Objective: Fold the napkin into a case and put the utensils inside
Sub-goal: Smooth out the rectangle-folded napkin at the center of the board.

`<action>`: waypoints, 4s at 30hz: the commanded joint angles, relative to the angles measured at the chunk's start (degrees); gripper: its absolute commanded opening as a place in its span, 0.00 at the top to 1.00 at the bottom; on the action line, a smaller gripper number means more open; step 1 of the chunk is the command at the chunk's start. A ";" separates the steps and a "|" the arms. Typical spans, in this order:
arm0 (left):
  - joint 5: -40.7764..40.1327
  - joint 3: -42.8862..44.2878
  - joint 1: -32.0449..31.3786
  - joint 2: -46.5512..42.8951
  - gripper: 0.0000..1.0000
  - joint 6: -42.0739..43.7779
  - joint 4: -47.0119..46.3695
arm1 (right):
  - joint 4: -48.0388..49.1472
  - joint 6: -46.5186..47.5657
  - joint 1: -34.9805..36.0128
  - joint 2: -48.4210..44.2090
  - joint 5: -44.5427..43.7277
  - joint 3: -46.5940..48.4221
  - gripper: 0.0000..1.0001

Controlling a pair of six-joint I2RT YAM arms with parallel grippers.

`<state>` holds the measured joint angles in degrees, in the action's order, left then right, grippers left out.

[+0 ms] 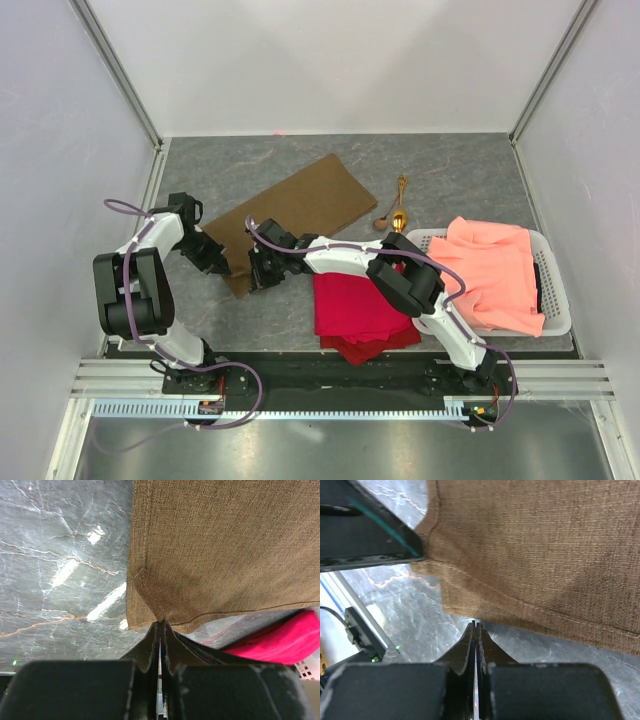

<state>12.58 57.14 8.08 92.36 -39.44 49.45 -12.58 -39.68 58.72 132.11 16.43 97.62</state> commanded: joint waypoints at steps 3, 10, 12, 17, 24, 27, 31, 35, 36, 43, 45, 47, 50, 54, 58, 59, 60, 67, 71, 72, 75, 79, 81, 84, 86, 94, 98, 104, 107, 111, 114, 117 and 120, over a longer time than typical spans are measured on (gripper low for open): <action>-0.45 1.22 0.36 -0.25 0.98 -0.11 0.82 | 2.21 -0.57 0.17 1.04 -1.92 2.66 1.00; -0.54 1.13 0.27 -0.16 0.98 0.50 0.91 | 2.30 -0.75 0.08 -0.45 -1.75 2.40 1.00; -0.54 1.04 0.27 -0.07 0.98 0.51 0.82 | 2.38 -0.75 0.08 -0.45 -1.75 2.66 1.00; -0.45 0.51 0.36 -0.33 0.98 0.68 0.82 | 2.30 -1.27 -0.09 0.95 -0.96 3.80 1.00; -0.19 0.77 0.45 -0.16 0.98 0.59 0.82 | 2.12 -0.75 -0.01 1.12 -2.01 3.71 1.00; 0.08 0.86 0.45 -0.42 0.98 0.51 1.00 | 1.95 -0.31 -0.18 2.44 -2.45 3.89 1.00; 0.25 0.95 0.45 -0.86 0.98 0.59 1.79 | 1.51 0.39 -0.45 3.76 -2.89 3.98 1.00; 2.09 0.51 0.45 -2.97 0.98 -1.24 2.84 | 1.15 0.83 -0.45 3.68 -3.59 1.96 1.00; 2.88 0.25 0.45 -4.28 0.98 -1.69 3.02 | 1.15 0.66 -0.53 3.59 -3.51 1.70 1.00; 5.35 -2.91 0.36 -8.33 0.98 -4.77 3.63 | 1.51 -1.45 -0.54 2.45 -3.42 1.17 1.00; 4.82 -4.31 0.36 -8.51 0.98 -4.77 3.29 | 1.85 -1.98 -0.71 2.18 -3.07 0.99 1.00; 5.61 -6.69 0.36 -8.42 0.98 -4.77 1.97 | 1.94 -2.59 -0.71 2.10 -2.72 0.81 1.00; 6.05 -9.07 0.27 -8.25 0.98 -5.12 0.04 | 2.91 -3.64 -0.89 2.01 -2.01 0.02 1.00; 4.65 -9.86 0.36 -6.23 0.98 -4.42 -1.11 | 3.35 -4.35 -1.15 2.18 -1.40 -0.07 1.00; 1.93 -8.63 0.27 -3.68 0.98 -3.19 -1.38 | 3.53 -4.62 -1.15 2.36 -0.78 0.11 1.00; 1.31 -8.19 0.27 -3.24 0.98 -2.75 -1.29 | 3.61 -4.53 -1.15 2.18 -0.61 0.11 1.00; 0.79 -7.58 0.27 -2.71 0.98 -2.49 -1.20 | 3.61 -4.44 -1.15 2.18 -0.34 0.02 1.00; -2.03 -7.05 0.36 0.54 0.98 -2.13 -1.20 | 1.42 -2.16 -1.24 -0.27 1.59 0.29 1.00; -1.77 -7.40 0.45 0.54 0.98 -2.39 -1.99 | -1.04 -0.40 -1.50 -3.53 2.64 0.02 0.96; -1.59 -7.57 0.45 0.63 0.98 -2.40 -2.08 | -1.74 -0.05 -1.59 -4.14 2.65 -0.06 0.95; -1.15 -7.75 0.45 1.07 0.98 -2.31 -2.25 | -4.99 1.88 -2.12 -7.04 2.12 -1.03 0.90; -0.80 -8.36 0.45 0.55 0.98 -2.31 -2.60 | -6.93 3.29 -3.96 -8.63 1.94 -1.12 0.85; -0.10 -8.80 0.45 0.11 0.98 -2.13 -2.87 | -7.37 3.21 -5.10 -7.75 2.38 0.28 0.84; 0.34 -9.07 0.36 -1.03 0.96 -1.69 -2.78 | -7.99 3.29 -6.16 -5.21 3.26 4.05 0.82; 0.69 -8.98 0.36 -1.83 0.89 -1.25 -2.35 | -8.07 3.03 -6.51 -2.84 4.22 5.99 0.82; 1.04 -6.08 0.36 -10.78 0.71 -1.08 4.51 | -9.22 2.59 -7.47 0.60 6.07 9.52 0.83; 4.11 -5.90 0.45 -11.15 0.77 -2.48 3.11 | -9.22 2.94 -8.70 -0.19 5.81 7.94 0.83; 7.63 -8.54 0.36 -3.77 0.89 -3.98 -2.42 | -9.22 2.86 -9.32 0.07 6.51 6.88 0.84; 6.24 -9.33 0.36 -1.31 0.92 -3.72 -3.05 | -9.04 2.77 -9.41 0.42 7.22 5.39 0.85; 3.42 -9.42 0.36 0.28 0.96 -2.92 -1.99 | -8.78 4.96 -9.41 -0.01 5.46 2.22 0.86; 0.35 -8.81 0.27 2.03 0.98 -2.22 -0.68 | -8.87 5.66 -10.03 -0.10 5.11 1.08 0.87; -2.20 -7.75 0.45 3.44 0.98 -1.34 0.29 | -10.53 6.72 -10.64 -0.28 4.32 2.56 0.87; -3.70 -6.70 0.45 3.71 0.98 -0.29 1.52 | -12.47 6.55 -11.52 -1.50 5.11 5.29 0.87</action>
<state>16.27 49.25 8.27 94.54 -42.09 49.50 -22.13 -35.07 48.69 132.22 22.52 99.50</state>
